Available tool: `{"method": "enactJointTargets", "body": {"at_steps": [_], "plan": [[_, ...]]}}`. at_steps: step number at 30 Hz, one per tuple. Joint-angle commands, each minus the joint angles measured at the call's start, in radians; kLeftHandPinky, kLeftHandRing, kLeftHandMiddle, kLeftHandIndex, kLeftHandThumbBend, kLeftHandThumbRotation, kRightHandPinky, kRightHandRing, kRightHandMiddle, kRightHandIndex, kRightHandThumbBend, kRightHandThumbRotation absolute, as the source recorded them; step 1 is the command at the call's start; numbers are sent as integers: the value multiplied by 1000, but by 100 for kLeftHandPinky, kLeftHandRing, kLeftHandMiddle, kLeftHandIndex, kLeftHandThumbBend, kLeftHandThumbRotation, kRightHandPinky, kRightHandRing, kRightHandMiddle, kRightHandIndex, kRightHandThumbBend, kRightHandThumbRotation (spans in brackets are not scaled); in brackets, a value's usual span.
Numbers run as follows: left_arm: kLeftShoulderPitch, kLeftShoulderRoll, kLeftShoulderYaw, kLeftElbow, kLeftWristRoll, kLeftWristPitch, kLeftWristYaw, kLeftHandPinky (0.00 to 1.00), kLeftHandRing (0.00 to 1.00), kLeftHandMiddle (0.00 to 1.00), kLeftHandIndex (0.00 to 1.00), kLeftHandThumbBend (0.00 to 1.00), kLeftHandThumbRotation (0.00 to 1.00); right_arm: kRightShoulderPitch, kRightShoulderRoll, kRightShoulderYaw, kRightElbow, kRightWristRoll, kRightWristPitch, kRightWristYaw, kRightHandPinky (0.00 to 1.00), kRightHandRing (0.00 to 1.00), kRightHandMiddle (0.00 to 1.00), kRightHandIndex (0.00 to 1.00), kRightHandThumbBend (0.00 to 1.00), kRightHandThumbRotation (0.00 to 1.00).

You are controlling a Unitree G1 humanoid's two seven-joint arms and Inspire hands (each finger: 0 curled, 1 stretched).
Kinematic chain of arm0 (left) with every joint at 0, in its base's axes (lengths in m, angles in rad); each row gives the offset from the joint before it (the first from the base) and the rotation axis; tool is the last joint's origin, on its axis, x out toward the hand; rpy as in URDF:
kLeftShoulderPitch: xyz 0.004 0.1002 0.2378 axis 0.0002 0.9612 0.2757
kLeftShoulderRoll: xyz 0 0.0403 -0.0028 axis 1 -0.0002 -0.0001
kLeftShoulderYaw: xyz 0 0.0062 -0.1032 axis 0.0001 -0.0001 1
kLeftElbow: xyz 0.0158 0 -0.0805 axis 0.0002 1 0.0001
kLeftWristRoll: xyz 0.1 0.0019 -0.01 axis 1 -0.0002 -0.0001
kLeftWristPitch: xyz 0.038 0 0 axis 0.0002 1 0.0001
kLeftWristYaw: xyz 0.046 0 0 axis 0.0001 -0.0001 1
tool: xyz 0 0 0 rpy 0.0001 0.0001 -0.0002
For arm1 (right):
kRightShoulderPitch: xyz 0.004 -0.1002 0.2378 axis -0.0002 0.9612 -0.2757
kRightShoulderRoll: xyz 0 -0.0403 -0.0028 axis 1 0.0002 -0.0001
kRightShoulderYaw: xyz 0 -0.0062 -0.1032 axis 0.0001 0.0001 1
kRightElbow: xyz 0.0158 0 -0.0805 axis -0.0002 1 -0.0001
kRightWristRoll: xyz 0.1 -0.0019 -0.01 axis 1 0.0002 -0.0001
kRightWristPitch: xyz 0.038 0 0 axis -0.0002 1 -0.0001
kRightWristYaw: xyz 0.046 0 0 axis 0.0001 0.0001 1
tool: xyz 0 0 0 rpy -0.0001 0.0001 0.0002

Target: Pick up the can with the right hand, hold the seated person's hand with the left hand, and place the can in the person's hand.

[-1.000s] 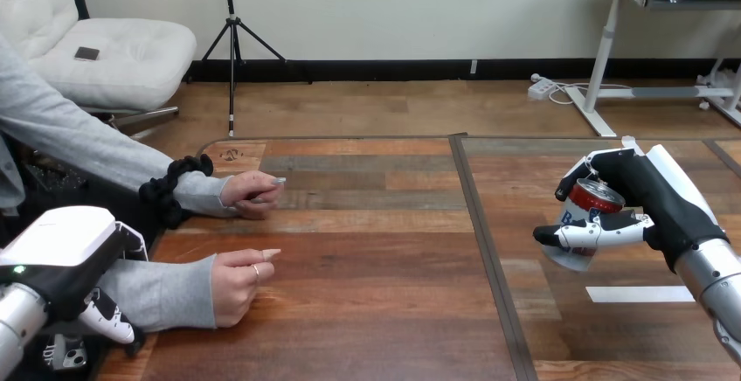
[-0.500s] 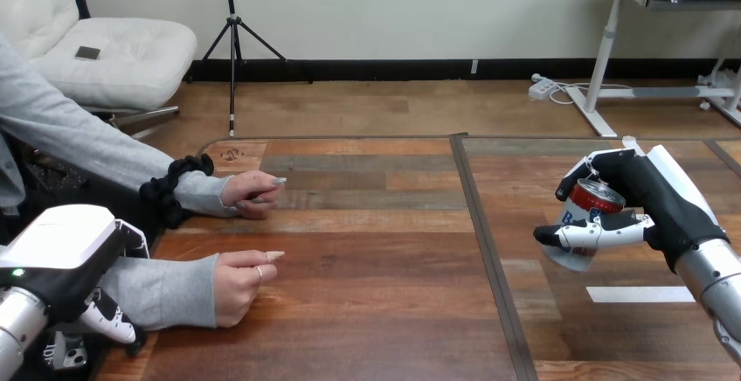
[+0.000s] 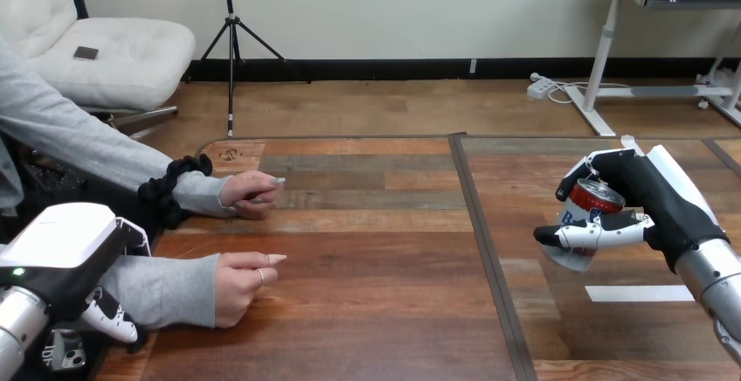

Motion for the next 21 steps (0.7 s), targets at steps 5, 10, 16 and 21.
{"method": "enactJointTargets", "body": {"at_steps": [5,10,16,21], "plan": [[-40,32,47,-61,-40,-19,21,14,21,29,46,98,0,-74,-16,-22,-31,25,-28,-3,27,30,36,41,87,0],[-35,38,57,-82,-47,-15,21,15,21,29,46,98,0,-74,-20,-19,-32,20,-29,0,28,30,36,42,86,0],[-26,50,75,-117,-57,-22,18,15,20,28,46,99,0,-74,-20,-18,-34,20,-32,1,28,31,37,42,86,0],[-16,49,97,-148,-82,-4,-3,15,20,28,46,99,0,-74,-20,-19,-32,23,-35,5,27,30,36,42,86,0]]}}
